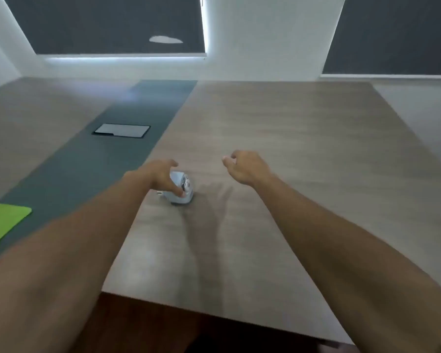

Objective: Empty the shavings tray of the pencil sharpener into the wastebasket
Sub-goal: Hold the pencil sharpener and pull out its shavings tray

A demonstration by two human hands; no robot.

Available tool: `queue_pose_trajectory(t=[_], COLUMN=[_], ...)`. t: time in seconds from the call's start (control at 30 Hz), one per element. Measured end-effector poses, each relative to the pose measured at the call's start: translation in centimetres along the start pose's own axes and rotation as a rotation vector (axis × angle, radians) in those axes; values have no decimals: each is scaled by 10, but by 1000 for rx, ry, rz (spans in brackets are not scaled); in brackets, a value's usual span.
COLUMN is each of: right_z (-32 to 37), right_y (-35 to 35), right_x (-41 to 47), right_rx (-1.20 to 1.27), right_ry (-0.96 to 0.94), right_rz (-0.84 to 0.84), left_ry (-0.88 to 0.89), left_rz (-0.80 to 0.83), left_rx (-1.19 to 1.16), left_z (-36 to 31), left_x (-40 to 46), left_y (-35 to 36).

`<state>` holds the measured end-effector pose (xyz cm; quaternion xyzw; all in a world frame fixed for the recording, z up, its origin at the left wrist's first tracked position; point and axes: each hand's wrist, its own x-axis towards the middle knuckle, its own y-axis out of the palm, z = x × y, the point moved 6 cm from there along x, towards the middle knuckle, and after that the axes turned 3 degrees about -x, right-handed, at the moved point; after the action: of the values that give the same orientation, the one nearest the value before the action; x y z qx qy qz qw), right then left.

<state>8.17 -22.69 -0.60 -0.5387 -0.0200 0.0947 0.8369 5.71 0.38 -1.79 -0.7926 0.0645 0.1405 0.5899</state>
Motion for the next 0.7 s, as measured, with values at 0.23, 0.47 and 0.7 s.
queue_pose_trajectory(t=[0.23, 0.47, 0.7], right_z=[-1, -8, -25], right_y=[71, 88, 84], right_x=[-7, -18, -52], right_rx=[0, -10, 10], right_ry=[-60, -94, -101], right_rz=[-1, -68, -132], left_ry=[103, 82, 124], left_rz=[-195, -293, -287], left_rx=[-13, -27, -9], left_z=[17, 16, -17], left_x=[5, 5, -19], left_y=[26, 33, 50])
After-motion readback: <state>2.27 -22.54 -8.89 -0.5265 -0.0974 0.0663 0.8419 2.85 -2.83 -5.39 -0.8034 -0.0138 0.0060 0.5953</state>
